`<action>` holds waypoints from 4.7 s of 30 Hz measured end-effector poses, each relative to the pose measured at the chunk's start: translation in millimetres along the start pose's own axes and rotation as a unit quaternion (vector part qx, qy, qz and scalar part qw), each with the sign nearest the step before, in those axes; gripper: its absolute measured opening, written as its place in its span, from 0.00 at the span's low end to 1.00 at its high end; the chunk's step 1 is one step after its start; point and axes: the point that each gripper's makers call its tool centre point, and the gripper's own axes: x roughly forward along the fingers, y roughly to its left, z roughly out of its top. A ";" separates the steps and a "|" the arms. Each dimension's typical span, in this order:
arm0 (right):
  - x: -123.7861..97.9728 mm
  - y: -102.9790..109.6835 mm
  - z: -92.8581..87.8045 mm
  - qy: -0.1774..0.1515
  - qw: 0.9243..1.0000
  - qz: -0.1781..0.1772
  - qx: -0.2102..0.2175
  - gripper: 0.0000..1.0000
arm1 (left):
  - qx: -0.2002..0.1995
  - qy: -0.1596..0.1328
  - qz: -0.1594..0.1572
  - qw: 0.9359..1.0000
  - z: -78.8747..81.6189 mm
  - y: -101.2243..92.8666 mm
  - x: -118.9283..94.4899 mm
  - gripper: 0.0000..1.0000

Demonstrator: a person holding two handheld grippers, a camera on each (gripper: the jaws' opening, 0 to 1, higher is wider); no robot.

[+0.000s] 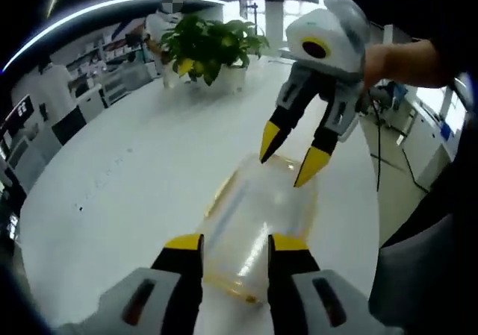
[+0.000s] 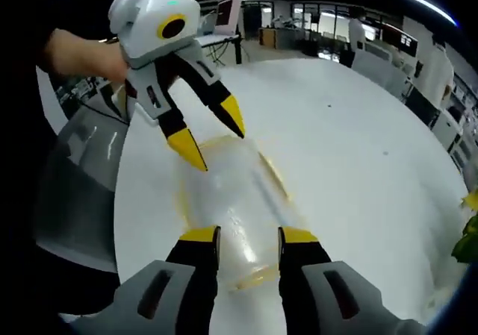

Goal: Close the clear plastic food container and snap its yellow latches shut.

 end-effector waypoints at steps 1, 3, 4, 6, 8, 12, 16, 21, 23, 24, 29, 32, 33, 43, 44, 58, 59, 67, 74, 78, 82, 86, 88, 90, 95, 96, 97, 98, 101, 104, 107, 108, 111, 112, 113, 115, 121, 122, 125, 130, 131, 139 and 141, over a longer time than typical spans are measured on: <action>1.0 1.5 2.0 -0.001 1.000 0.001 -0.006 0.30 | 0.003 -0.003 -0.008 1.000 1.5 -4.1 2.6 0.28; 3.8 3.5 6.8 -0.006 1.000 0.007 -0.023 0.29 | 0.016 -0.003 -0.017 1.000 3.0 -10.8 6.1 0.29; 5.2 4.6 8.9 -0.007 1.000 0.008 -0.025 0.30 | 0.020 -0.004 -0.021 1.000 3.6 -13.5 7.2 0.30; 8.9 3.9 10.9 -0.006 0.999 0.009 -0.031 0.30 | 0.028 -0.005 -0.026 0.999 5.1 -17.7 9.1 0.30; 11.6 2.8 12.3 -0.005 0.999 0.008 -0.039 0.30 | 0.041 -0.001 -0.028 0.999 4.7 -19.7 11.4 0.30; 16.6 1.7 16.1 -0.004 0.999 0.012 -0.045 0.30 | 0.039 0.001 -0.034 0.999 4.1 -21.3 13.7 0.30; 19.2 0.5 18.8 -0.003 0.999 0.014 -0.051 0.29 | 0.040 -0.001 -0.039 0.998 5.2 -24.0 14.2 0.31; 23.6 0.0 24.0 -0.005 0.998 0.020 -0.055 0.29 | 0.042 0.001 -0.042 0.998 4.7 -28.5 15.4 0.32; 24.7 -2.4 25.1 -0.001 0.998 0.018 -0.063 0.28 | 0.045 0.002 -0.042 0.998 4.3 -30.3 16.4 0.32; 25.0 -3.6 26.1 -0.001 0.998 0.018 -0.064 0.28 | 0.048 0.002 -0.041 0.998 4.5 -30.9 16.5 0.33; 26.3 -7.4 29.4 -0.001 0.998 0.021 -0.066 0.28 | 0.060 -0.003 -0.042 0.997 7.2 -36.0 15.5 0.35; 28.2 -8.2 27.7 0.008 0.997 0.025 -0.075 0.27 | 0.074 0.002 -0.042 0.996 5.5 -40.0 16.9 0.37; 28.3 -9.0 28.4 0.010 0.996 0.028 -0.078 0.27 | 0.081 0.004 -0.043 0.996 4.5 -40.8 17.6 0.38; 34.1 -21.7 31.0 0.035 0.993 0.049 -0.098 0.27 | 0.119 0.013 -0.041 0.992 1.4 -48.7 25.0 0.43; 34.8 -21.4 30.4 0.039 0.993 0.057 -0.095 0.26 | 0.137 0.023 -0.041 0.989 -2.0 -49.3 25.5 0.43; 42.3 -21.7 25.3 0.093 0.984 0.124 -0.085 0.28 | 0.181 0.023 -0.020 0.983 -4.0 -49.9 32.2 0.46; 43.1 -22.3 24.6 0.101 0.984 0.128 -0.075 0.28 | 0.190 0.018 -0.019 0.981 -3.8 -49.5 33.2 0.47; 47.3 -21.8 22.8 0.171 0.967 0.168 -0.088 0.29 | 0.194 0.011 -0.013 0.981 -3.5 -47.7 34.6 0.47; 49.5 -15.9 20.5 0.238 0.945 0.182 -0.129 0.28 | 0.189 0.019 -0.011 0.982 -4.4 -48.9 34.7 0.46; 51.3 -16.1 20.0 0.256 0.940 0.182 -0.135 0.28 | 0.190 0.018 -0.014 0.982 -4.8 -48.5 34.4 0.45; 50.6 -16.1 18.7 0.261 0.937 0.185 -0.141 0.28 | 0.188 0.019 -0.012 0.982 -5.1 -48.0 34.8 0.44; 52.6 -16.2 18.8 0.263 0.934 0.197 -0.138 0.28 | 0.187 0.017 -0.009 0.982 -6.0 -46.5 34.4 0.42; 52.1 -15.4 19.0 0.275 0.929 0.200 -0.145 0.27 | 0.181 0.011 -0.009 0.983 -4.8 -46.8 37.6 0.42; 50.0 -5.4 17.3 0.277 0.920 0.240 -0.141 0.24 | 0.185 0.009 -0.017 0.983 -3.2 -48.8 39.0 0.42; 52.1 -13.2 16.7 0.279 0.925 0.218 -0.134 0.26 | 0.183 0.007 -0.011 0.983 -3.0 -46.3 35.2 0.42; 52.1 -12.7 17.2 0.281 0.925 0.216 -0.134 0.26 | 0.183 0.008 -0.010 0.983 -3.0 -46.3 35.0 0.42; 52.0 -12.7 16.9 0.284 0.924 0.215 -0.137 0.27 | 0.184 0.009 -0.009 0.983 -3.1 -46.4 34.9 0.42; 51.7 -12.8 16.8 0.286 0.924 0.214 -0.137 0.27 | 0.184 0.011 -0.008 0.983 -3.2 -46.5 34.7 0.42; 51.6 -12.7 17.0 0.306 0.918 0.211 -0.141 0.28 | 0.188 0.014 -0.005 0.982 -3.6 -47.1 34.5 0.43; 52.2 -14.0 16.5 0.325 0.911 0.205 -0.154 0.29 | 0.188 0.012 -0.004 0.982 -4.3 -47.3 33.2 0.43; 51.3 -14.2 16.5 0.330 0.909 0.199 -0.158 0.29 | 0.188 0.014 -0.003 0.982 -4.5 -46.8 33.4 0.43; 51.5 -14.7 16.5 0.330 0.909 0.198 -0.159 0.29 | 0.188 0.013 -0.005 0.982 -5.2 -46.6 32.6 0.43; 50.2 -15.0 16.6 0.324 0.912 0.193 -0.159 0.29 | 0.190 0.019 -0.006 0.982 -4.4 -47.2 33.1 0.43; 49.6 -15.4 16.8 0.319 0.915 0.191 -0.159 0.29 | 0.191 0.019 -0.005 0.981 -4.9 -47.5 32.3 0.43; 49.4 -15.8 17.1 0.314 0.917 0.190 -0.158 0.29 | 0.191 0.019 -0.004 0.981 -4.6 -47.6 33.1 0.43; 48.9 -16.2 17.3 0.303 0.922 0.185 -0.155 0.29 | 0.192 0.021 -0.003 0.981 -4.4 -47.7 33.2 0.43; 44.9 -15.9 20.2 0.246 0.944 0.148 -0.163 0.29 | 0.197 0.023 -0.002 0.980 -3.9 -48.0 32.8 0.44; 44.6 -16.0 20.9 0.237 0.946 0.142 -0.167 0.29 | 0.198 0.023 -0.002 0.980 -4.0 -48.0 32.5 0.44; 43.0 -15.4 21.8 0.213 0.954 0.119 -0.177 0.28 | 0.182 0.021 -0.007 0.983 -2.4 -47.6 32.4 0.44; 40.6 -14.9 22.4 0.188 0.963 0.091 -0.171 0.28 | 0.175 0.025 -0.014 0.984 -1.7 -47.8 32.0 0.44; 40.3 -14.8 22.4 0.184 0.964 0.086 -0.168 0.28 | 0.174 0.026 -0.016 0.984 -1.6 -48.2 32.5 0.45; 38.6 -19.3 25.9 0.126 0.976 0.062 -0.166 0.37 | 0.162 0.031 -0.026 0.986 -1.2 -52.2 32.4 0.51; 37.1 -19.0 23.3 0.122 0.977 0.062 -0.162 0.46 | 0.160 0.031 -0.029 0.986 -1.8 -53.9 32.4 0.53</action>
